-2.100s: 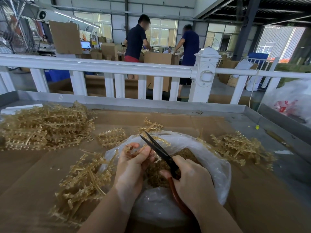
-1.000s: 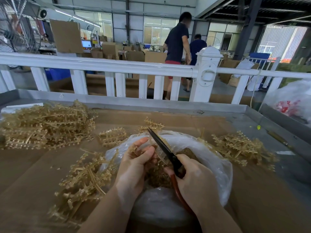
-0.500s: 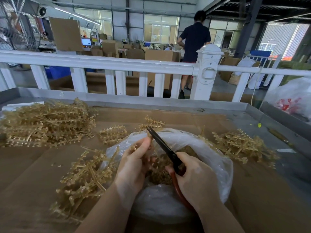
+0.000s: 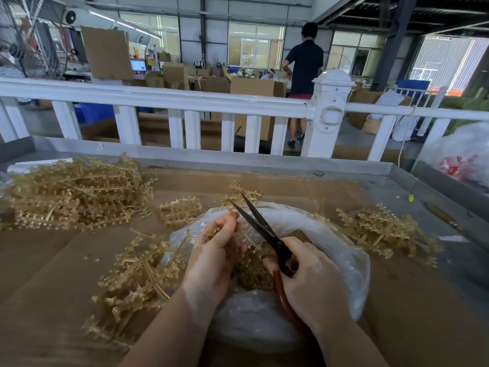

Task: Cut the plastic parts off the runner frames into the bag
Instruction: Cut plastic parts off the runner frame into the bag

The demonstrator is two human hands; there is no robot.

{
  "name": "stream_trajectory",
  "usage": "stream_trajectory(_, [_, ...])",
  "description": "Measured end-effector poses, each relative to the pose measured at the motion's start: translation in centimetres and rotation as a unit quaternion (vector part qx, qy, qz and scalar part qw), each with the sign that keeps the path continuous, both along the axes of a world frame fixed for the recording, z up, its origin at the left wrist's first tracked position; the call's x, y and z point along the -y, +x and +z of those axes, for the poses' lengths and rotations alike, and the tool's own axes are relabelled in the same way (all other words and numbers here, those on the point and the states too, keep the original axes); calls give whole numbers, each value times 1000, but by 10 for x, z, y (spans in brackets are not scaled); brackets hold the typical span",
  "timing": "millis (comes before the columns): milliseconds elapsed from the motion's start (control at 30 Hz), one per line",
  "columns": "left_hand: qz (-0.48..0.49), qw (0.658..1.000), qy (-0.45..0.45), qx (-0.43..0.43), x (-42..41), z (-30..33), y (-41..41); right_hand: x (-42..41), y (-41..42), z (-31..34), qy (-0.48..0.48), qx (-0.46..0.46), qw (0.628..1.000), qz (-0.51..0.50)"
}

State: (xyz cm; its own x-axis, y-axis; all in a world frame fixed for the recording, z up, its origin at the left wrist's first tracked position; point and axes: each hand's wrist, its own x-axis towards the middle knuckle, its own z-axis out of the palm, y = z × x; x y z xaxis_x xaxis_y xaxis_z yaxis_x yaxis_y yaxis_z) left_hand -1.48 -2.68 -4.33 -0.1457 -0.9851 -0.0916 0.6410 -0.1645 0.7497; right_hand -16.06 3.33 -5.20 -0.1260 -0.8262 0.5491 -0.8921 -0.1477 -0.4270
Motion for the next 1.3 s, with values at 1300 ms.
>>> stream_trajectory(1300, [66, 997, -37, -29, -8, 8, 5, -4, -3, 4, 24, -47, 998, 16])
